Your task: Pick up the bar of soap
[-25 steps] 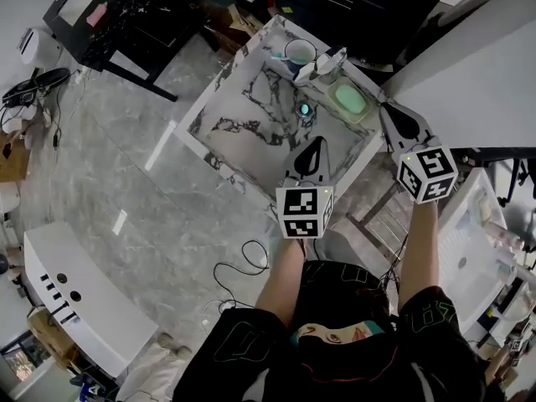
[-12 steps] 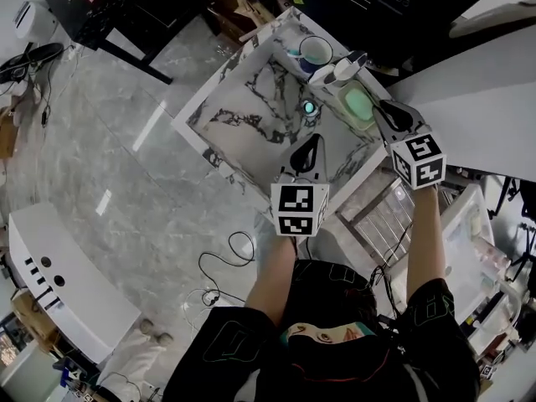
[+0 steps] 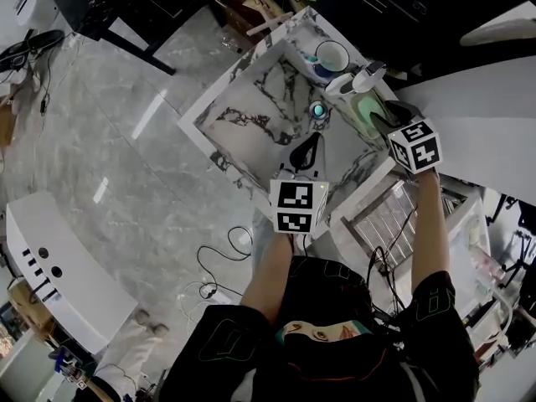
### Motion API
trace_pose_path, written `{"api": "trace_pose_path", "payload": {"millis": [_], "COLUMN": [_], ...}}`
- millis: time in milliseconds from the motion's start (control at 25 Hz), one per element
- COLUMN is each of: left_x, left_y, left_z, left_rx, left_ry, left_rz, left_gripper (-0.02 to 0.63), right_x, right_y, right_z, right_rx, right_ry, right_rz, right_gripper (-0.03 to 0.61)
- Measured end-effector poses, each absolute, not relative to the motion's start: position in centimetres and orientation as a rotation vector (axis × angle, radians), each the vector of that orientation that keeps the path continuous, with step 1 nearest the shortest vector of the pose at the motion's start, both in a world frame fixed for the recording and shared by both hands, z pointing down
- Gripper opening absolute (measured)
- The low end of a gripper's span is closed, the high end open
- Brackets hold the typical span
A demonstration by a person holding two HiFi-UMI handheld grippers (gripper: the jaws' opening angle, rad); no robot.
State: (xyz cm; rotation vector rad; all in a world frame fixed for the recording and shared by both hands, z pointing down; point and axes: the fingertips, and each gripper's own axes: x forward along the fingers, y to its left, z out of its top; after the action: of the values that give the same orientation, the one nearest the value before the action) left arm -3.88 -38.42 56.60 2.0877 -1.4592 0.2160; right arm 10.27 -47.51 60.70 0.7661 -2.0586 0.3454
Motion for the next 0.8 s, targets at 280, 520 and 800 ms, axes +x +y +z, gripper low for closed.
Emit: {"api": "trace_pose_path", "payload": {"millis": [280, 520, 800], "left_x": [-5.6, -5.7, -6.3], "left_y": [-39.2, -39.7, -39.8], "left_z": [57.3, 57.8, 58.3], "left_rx": [2.060, 2.055, 2.035], "left_ry": [-1.467, -1.449, -1.449], "left_rz": [0.227, 0.227, 0.227], "left_gripper": [0.008, 0.008, 0.008], "right_x": [10.2, 10.1, 9.7], "right_y": [-47.6, -47.8, -47.2], "right_z": [63.4, 64.7, 65.7], "right_rx": [0.705, 0.652, 0.572], "right_ry": [-1.929, -1.847, -1.780], "right_rz": [0.424, 0.455, 0.475], "right_gripper": [0.235, 0.262, 0.270]}}
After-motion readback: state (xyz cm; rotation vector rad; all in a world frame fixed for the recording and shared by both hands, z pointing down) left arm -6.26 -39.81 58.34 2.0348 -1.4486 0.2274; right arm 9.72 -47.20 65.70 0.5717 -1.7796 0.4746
